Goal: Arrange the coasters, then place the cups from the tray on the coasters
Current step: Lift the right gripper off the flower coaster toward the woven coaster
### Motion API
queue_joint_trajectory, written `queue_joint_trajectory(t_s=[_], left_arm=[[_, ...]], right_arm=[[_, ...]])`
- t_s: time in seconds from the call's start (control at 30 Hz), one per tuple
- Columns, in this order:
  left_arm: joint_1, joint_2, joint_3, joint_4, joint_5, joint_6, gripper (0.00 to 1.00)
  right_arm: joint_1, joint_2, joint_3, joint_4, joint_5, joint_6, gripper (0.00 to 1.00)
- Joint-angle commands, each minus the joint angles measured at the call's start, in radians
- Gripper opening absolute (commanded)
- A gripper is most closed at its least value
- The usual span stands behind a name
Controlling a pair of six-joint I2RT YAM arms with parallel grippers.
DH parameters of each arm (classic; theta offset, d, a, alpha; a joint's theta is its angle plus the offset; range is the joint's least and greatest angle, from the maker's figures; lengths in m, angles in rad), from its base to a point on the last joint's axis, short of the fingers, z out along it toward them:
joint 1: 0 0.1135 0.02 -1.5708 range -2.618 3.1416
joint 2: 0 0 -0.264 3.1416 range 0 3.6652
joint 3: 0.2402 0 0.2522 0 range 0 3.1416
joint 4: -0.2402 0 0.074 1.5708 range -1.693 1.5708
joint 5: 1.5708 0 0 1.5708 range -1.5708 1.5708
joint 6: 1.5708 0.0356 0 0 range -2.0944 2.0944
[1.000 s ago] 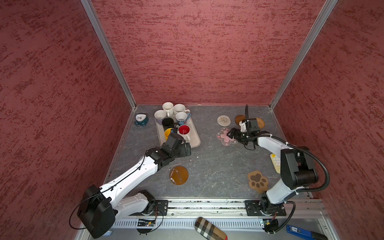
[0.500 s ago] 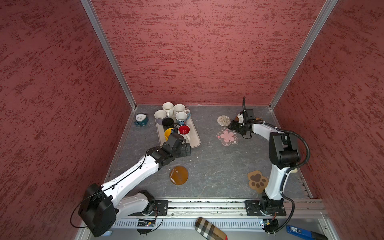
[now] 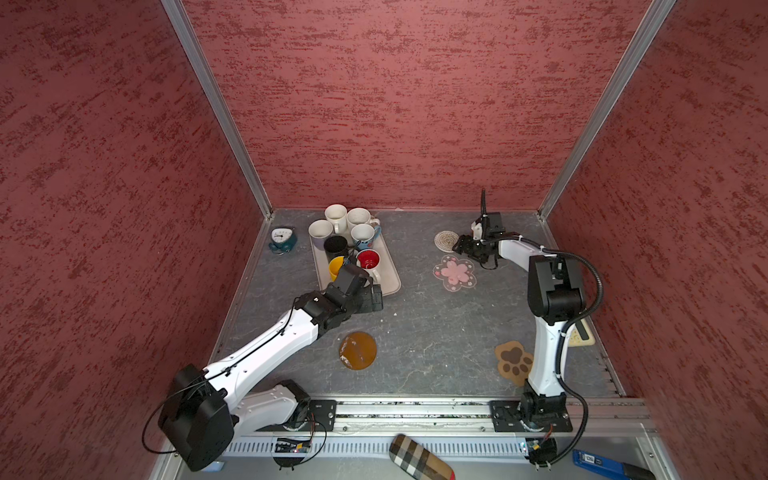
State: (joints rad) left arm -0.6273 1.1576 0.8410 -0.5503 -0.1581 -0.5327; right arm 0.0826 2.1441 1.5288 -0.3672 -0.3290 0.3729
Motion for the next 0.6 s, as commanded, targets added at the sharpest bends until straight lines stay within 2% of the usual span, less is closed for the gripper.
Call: queue_joint_trajectory(t_s=[0.0,0.57], left_arm=[[0.006,-0.005,0.022,-0.003,-0.011,0.01,1.0],[-0.01,-0.056,0.011,-0.038,-0.015,-0.015,1.0]], right_arm=[[-0.004,0.014,0.014,-0.002,0.006,-0.015,0.73],[-0.001,-0.051,-0.148,0.093,-0.039,0.018,0.73]])
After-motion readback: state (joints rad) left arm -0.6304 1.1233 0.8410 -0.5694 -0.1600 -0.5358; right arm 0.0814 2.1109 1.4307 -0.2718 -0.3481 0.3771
